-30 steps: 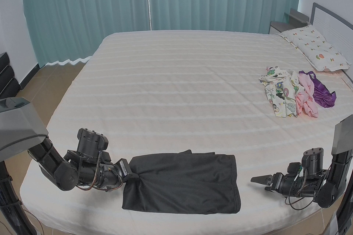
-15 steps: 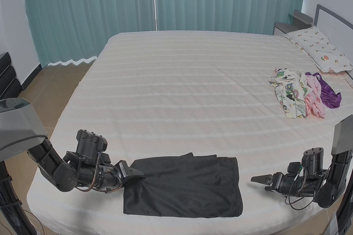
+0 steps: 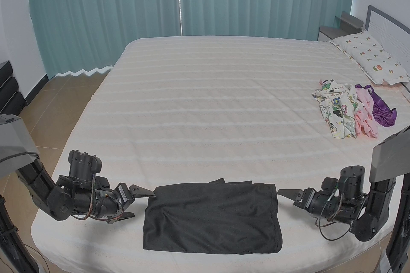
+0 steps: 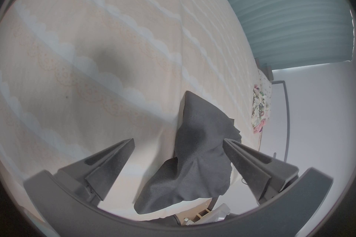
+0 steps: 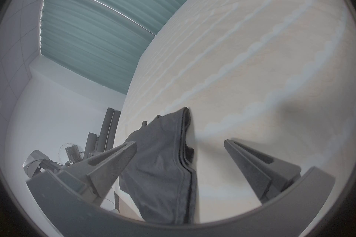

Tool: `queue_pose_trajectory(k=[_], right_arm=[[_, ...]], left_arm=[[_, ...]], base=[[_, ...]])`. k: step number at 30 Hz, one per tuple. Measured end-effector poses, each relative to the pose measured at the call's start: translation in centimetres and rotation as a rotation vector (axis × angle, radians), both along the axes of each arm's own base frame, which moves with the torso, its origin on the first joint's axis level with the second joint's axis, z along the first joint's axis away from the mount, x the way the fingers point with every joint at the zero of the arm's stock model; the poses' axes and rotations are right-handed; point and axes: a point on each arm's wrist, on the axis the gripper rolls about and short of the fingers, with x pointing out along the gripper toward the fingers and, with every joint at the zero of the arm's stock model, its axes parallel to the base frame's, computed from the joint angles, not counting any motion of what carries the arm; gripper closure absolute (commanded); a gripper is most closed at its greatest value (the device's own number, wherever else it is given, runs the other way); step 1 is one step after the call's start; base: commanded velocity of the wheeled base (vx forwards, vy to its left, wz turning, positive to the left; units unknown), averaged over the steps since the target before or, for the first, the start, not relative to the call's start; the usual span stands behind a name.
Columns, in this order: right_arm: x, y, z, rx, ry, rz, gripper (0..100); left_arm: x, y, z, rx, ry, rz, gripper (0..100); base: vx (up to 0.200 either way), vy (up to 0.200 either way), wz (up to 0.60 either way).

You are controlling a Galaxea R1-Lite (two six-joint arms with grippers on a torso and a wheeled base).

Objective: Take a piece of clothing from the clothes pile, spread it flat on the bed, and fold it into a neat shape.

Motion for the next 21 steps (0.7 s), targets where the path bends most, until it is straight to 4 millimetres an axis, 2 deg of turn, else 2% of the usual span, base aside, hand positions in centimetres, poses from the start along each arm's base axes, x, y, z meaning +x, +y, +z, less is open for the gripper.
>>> queue_pose_trajectory(k=[6, 15, 16, 21], right_arm=[[2.0, 2.4, -1.1, 0.002, -0.033, 0.016, 0], [4.9, 3.9, -2.0, 0.004, -0.043, 0.022, 0], [5.3, 4.1, -2.0, 0.007, -0.050, 0.021, 100], [6.8, 4.5, -2.4, 0.007, -0.075, -0.008, 100]], left_arm=[[-0.3, 1.3, 0.3, -0.034, -0.015, 0.023, 0], [-0.4, 1.8, 0.2, -0.037, -0.014, 0.036, 0], [-0.4, 1.8, 0.2, -0.037, -0.013, 0.037, 0], [-0.5, 1.8, 0.2, -0.036, -0.011, 0.036, 0]], base=[[0.000, 0.000, 0.00], [0.000, 0.000, 0.00], [0.000, 0.000, 0.00], [0.000, 0.000, 0.00]])
